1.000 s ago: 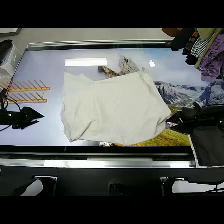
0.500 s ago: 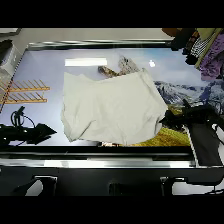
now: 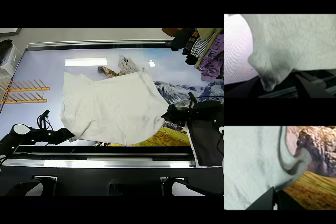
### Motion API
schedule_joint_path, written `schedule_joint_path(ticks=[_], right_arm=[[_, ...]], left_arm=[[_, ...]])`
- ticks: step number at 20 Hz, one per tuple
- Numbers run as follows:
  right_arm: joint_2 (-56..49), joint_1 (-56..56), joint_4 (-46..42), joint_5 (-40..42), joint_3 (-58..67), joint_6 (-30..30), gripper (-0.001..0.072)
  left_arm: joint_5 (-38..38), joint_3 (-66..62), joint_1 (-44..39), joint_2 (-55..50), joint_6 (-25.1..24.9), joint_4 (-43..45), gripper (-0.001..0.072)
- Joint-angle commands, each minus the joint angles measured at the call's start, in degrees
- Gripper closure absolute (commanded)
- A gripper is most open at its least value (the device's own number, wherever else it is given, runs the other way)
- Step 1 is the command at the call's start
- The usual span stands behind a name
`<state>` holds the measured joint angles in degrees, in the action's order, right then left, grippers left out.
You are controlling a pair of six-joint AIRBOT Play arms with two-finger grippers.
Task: Fold the clothes and pants, and hang the long-sleeved shirts on hangers.
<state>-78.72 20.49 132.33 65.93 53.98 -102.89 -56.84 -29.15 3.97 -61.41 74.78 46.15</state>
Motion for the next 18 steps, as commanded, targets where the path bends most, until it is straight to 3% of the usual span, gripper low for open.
schedule_joint_path(ticks=[1,2,5,7,13,18], right_arm=[[4.0,0.0,0.4,2.0,0.0,1.8,0.0666],[5.3,-0.1,1.5,1.9,0.0,1.8,0.0667],[10.7,-2.6,7.2,1.4,0.3,-5.0,0.0668],[15.0,-5.4,9.8,-1.1,3.4,-5.0,0.0668],[29.7,-6.7,11.0,-11.1,32.5,4.0,0.0668],[37.1,-6.7,5.2,-12.9,51.0,15.4,0.0668]], left_arm=[[7.3,0.1,-4.6,-6.0,-0.7,-3.4,0.0398],[6.3,-0.8,-4.8,-7.4,-2.6,-5.4,0.0685],[3.8,-8.7,-4.2,-5.8,-4.5,-8.7,0.0692],[1.5,-19.2,-1.8,-2.5,-4.4,-8.1,0.0693],[0.3,-59.2,14.0,9.4,2.4,-3.5,0.0692],[0.5,-74.2,23.8,17.2,7.4,-3.4,0.0692]])
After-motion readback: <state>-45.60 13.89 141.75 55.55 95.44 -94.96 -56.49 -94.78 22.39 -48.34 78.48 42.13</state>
